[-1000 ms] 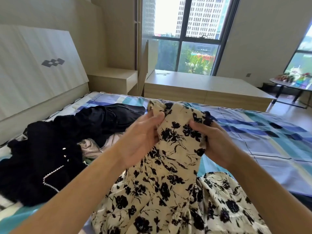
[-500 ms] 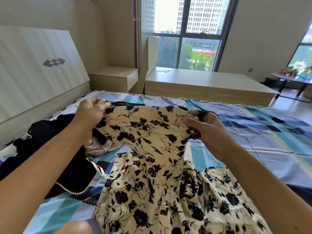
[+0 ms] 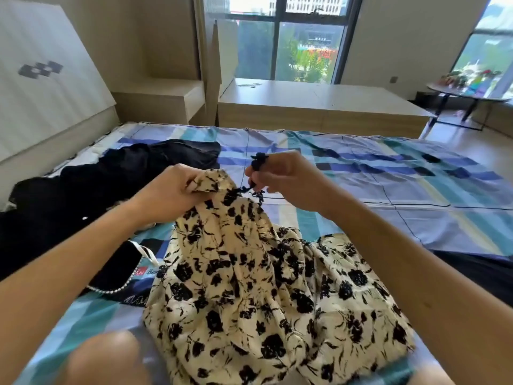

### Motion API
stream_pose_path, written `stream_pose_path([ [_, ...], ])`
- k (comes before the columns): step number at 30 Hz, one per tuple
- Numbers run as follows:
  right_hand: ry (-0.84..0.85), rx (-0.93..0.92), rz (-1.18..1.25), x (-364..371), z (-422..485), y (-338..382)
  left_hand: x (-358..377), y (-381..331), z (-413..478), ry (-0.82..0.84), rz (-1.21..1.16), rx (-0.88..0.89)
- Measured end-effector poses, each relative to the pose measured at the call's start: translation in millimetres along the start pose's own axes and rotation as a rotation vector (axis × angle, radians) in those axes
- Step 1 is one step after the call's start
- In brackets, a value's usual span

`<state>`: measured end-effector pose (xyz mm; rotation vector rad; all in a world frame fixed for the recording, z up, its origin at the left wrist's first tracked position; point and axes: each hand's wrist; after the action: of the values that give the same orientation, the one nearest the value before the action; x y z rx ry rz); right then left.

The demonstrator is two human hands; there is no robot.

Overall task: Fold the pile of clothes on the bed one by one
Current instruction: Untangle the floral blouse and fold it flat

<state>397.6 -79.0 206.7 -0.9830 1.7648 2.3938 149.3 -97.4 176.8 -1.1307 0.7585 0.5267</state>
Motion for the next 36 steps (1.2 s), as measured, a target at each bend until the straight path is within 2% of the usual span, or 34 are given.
stream_pose_path([
  [2, -0.055, 0.086, -0.059, -17.8, -6.9, -33.6, -15.2, 25.0, -2.6, -0.008, 0.040, -0.081],
  [4, -0.076, 0.213, -0.154, -31.3, -17.2, -78.6, -27.7, 58.6, -3.0, -0.031, 0.176, -0.276],
  [7, -0.034, 0.376, -0.368, -33.1, -34.3, -149.4, -30.9, 91.3, -6.2, -0.006, 0.596, -0.635],
  [9, 0.047, 0.427, -0.442, -17.1, -46.6, -180.6, -13.2, 92.5, -9.4, -0.003, 0.856, -0.666],
  [10, 0.077, 0.438, -0.447, -6.4, -50.5, -192.0, 1.6, 86.5, -10.4, -0.038, 0.860, -0.583],
  [11, 0.095, 0.431, -0.433, 4.2, -54.3, -198.9, 18.6, 78.2, -11.6, -0.056, 0.777, -0.464],
  [13, 0.084, 0.395, -0.385, 25.4, -57.5, -215.0, 58.2, 55.9, -11.6, 0.016, 0.465, -0.278],
  [15, 0.032, 0.352, -0.331, 43.0, -61.3, -224.4, 99.1, 38.0, -8.6, 0.111, 0.219, -0.240],
  [18, -0.090, 0.297, -0.240, 60.4, -71.0, -230.7, 146.1, 36.5, 7.1, 0.140, 0.134, -0.197],
  [21, -0.108, 0.236, -0.262, 64.2, -78.4, -239.3, 174.8, 55.1, 23.3, 0.208, 0.251, -0.177],
  [23, -0.137, 0.209, -0.250, 60.9, -81.6, -242.9, 181.6, 57.7, 31.7, 0.113, 0.290, -0.120],
  [25, -0.222, 0.144, -0.267, 59.2, -82.1, -245.5, 177.2, 49.9, 40.0, -0.071, 0.217, -0.011],
  [27, -0.363, 0.096, -0.254, 57.8, -75.9, -242.3, 157.6, 28.6, 45.3, -0.191, 0.031, 0.091],
  [29, -0.440, 0.042, -0.255, 55.0, -61.7, -238.0, 133.4, 6.5, 46.0, -0.224, -0.155, 0.120],
  [32, -0.300, -0.055, -0.305, 47.9, -38.3, -228.6, 106.9, -9.0, 37.8, -0.231, -0.399, 0.181],
  [34, -0.203, -0.068, -0.141, 42.8, -29.0, -217.6, 98.6, -8.7, 29.5, -0.229, -0.465, 0.174],
  [36, -0.188, -0.024, 0.102, 35.1, -25.9, -206.2, 94.5, -2.4, 26.8, -0.251, -0.453, 0.152],
])
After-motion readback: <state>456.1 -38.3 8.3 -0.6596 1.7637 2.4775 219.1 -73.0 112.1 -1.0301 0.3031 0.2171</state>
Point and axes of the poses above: each hand's wrist, its own z-axis towards the middle knuckle, its own x-axis out of the palm, y = z × x, and after that the axes turned 1 degree about -x, right-handed
